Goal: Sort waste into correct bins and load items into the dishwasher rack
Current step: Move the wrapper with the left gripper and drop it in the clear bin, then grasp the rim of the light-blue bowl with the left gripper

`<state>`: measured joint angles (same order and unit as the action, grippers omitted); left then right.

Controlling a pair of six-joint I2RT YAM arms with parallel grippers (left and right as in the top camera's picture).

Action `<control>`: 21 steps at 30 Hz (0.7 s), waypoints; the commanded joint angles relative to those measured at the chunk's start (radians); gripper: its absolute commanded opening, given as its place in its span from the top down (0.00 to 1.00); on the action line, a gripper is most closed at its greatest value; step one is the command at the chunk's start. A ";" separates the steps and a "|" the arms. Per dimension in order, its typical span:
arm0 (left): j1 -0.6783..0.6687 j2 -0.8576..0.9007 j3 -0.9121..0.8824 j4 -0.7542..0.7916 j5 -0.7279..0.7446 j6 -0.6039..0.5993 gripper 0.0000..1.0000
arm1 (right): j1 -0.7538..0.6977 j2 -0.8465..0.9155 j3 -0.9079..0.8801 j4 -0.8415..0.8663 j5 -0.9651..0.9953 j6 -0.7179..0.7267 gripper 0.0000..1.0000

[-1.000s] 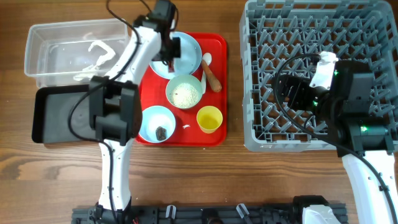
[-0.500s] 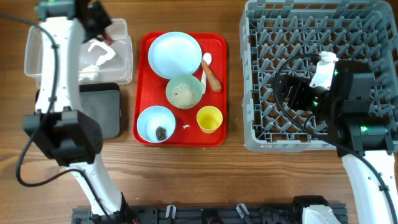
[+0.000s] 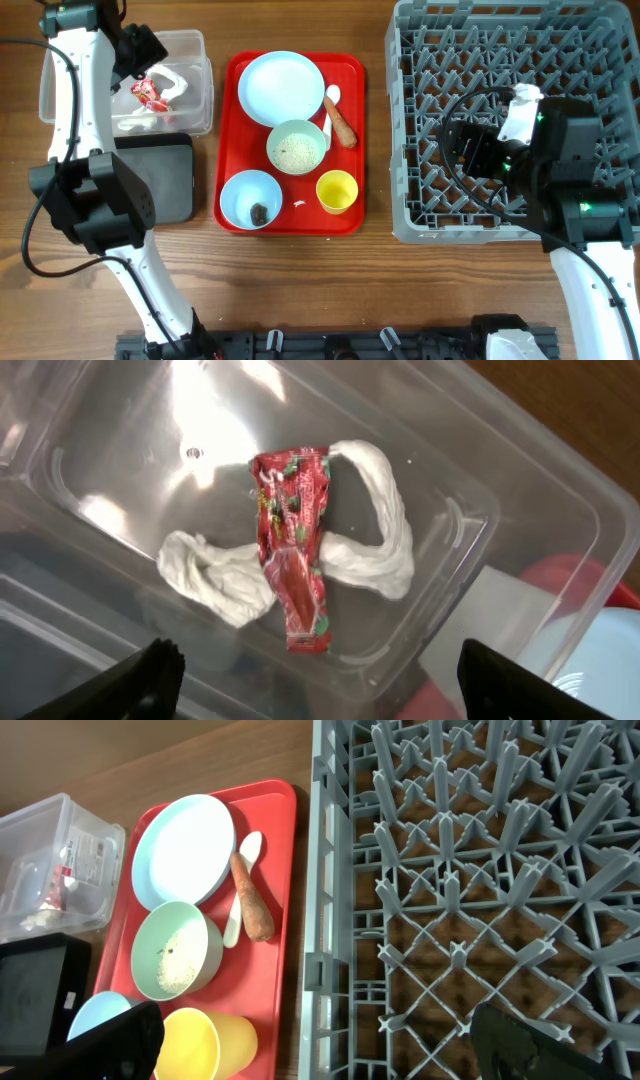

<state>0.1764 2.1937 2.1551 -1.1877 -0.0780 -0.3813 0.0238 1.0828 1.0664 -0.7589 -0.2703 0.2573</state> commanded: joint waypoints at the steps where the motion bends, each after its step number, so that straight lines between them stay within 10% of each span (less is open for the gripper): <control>1: -0.002 -0.094 0.003 -0.047 0.157 0.091 0.09 | 0.007 0.008 0.019 -0.005 -0.019 0.007 0.00; 21: -0.094 -0.506 -0.120 -0.497 0.275 0.176 0.08 | 0.007 0.008 0.019 0.001 -0.019 0.008 0.00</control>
<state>0.1474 1.7023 2.1166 -1.6836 0.1947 -0.2279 0.0238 1.0828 1.0668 -0.7624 -0.2703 0.2573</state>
